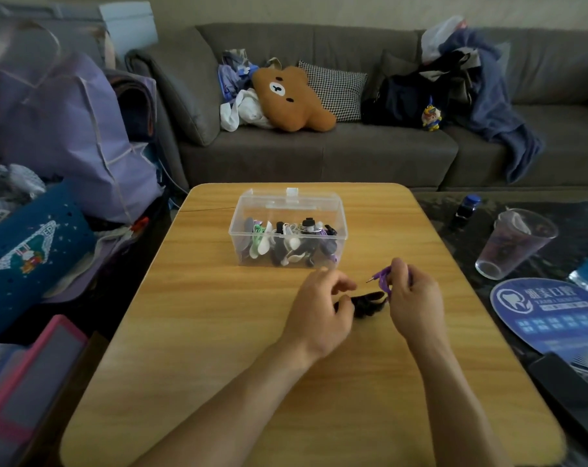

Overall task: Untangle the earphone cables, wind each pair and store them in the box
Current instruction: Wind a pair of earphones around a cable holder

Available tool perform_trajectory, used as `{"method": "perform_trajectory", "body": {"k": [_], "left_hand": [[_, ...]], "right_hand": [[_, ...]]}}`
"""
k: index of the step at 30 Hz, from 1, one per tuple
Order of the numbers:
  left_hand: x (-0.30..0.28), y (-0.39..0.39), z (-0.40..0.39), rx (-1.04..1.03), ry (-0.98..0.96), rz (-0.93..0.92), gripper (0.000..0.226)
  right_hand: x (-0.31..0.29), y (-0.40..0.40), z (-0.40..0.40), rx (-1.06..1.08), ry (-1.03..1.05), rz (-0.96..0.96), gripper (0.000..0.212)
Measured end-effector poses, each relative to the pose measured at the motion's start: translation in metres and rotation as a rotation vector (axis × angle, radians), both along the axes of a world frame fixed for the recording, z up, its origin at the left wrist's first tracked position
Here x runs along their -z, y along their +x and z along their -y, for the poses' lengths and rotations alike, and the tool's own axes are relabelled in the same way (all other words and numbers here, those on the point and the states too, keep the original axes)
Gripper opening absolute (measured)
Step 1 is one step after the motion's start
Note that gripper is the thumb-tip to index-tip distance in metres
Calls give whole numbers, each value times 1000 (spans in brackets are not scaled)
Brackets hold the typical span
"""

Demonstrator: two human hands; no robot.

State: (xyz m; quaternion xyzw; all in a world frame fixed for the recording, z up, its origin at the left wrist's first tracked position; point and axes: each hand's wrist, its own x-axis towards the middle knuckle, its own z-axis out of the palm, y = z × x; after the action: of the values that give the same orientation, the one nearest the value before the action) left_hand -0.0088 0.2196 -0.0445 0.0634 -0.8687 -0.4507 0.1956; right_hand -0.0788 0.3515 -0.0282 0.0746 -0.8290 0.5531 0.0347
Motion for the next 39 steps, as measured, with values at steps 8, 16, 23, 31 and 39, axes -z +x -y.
{"method": "perform_trajectory", "body": {"k": [8,16,23,31,39], "left_hand": [[9,-6,-3,176,-342,72,28],[5,50,62,75,-562,102,25],[15,74,84,-90,-642,69,24],[30,66,71,-47,-527,92,33],[-5,73,76,-96,389,87,8]], "right_hand": [[3,1,3,-67,-16,5,49],[9,4,13,-120,51,94,47],[20,26,37,-293,547,-14,35],[26,38,49,-366,578,-105,28],[8,54,58,-535,-452,343,44]]}}
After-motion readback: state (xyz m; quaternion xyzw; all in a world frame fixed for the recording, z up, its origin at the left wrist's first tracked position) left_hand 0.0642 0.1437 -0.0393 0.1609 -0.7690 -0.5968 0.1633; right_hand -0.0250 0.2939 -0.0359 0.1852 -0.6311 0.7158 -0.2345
